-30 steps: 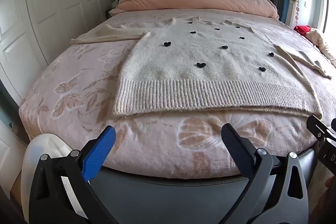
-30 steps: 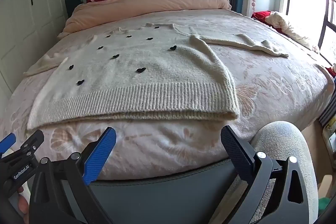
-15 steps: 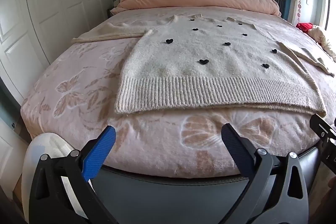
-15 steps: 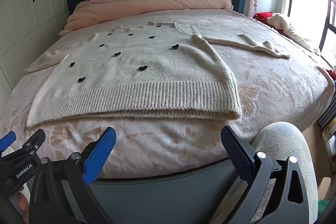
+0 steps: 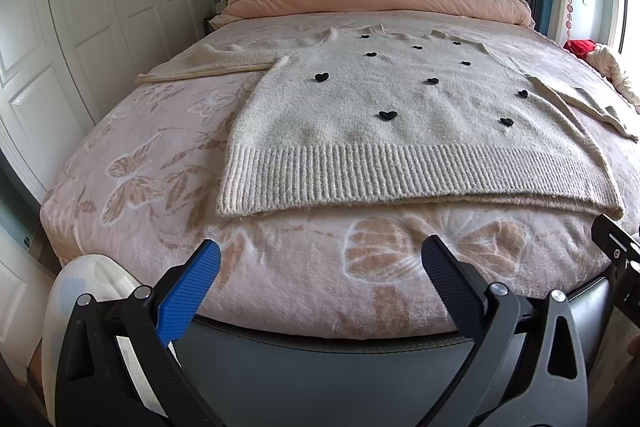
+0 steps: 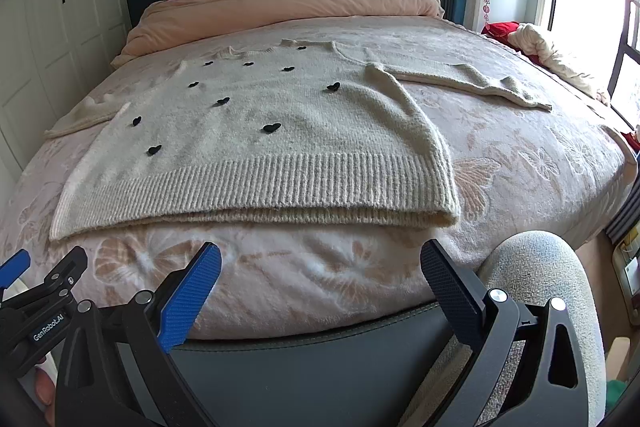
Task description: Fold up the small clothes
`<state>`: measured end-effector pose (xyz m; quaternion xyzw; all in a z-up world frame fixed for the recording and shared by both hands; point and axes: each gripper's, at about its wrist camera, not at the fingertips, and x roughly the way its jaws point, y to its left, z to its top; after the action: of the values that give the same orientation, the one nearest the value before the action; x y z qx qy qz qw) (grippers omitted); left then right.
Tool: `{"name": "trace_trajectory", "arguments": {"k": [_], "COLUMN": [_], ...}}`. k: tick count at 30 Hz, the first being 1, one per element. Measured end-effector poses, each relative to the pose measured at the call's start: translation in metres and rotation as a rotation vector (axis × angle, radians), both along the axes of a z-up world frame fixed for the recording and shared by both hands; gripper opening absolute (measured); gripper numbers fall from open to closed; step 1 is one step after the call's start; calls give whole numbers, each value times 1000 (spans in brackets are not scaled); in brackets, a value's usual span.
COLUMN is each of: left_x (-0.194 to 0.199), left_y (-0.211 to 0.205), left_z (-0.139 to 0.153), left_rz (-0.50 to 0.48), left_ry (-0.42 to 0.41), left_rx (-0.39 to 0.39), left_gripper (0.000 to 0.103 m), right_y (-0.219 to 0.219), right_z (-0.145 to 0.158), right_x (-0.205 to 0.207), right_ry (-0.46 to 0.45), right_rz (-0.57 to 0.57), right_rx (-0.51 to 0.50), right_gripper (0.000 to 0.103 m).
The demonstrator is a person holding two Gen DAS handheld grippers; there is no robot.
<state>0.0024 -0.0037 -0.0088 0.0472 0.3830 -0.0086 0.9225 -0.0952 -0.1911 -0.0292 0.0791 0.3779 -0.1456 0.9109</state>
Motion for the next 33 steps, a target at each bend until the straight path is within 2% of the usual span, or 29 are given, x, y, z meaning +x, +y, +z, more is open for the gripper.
{"name": "trace_trajectory", "arguments": {"k": [33], "left_x": [0], "left_y": [-3], "left_z": [-4], "left_rz": [-5], "left_ry": [8], "left_rx": [12], "left_gripper": [98], "right_y": [-5], "right_z": [-2], "right_x": [2], "right_ry": [26], "right_rz": [-11], "right_rx": [7], "right_gripper": [98]}}
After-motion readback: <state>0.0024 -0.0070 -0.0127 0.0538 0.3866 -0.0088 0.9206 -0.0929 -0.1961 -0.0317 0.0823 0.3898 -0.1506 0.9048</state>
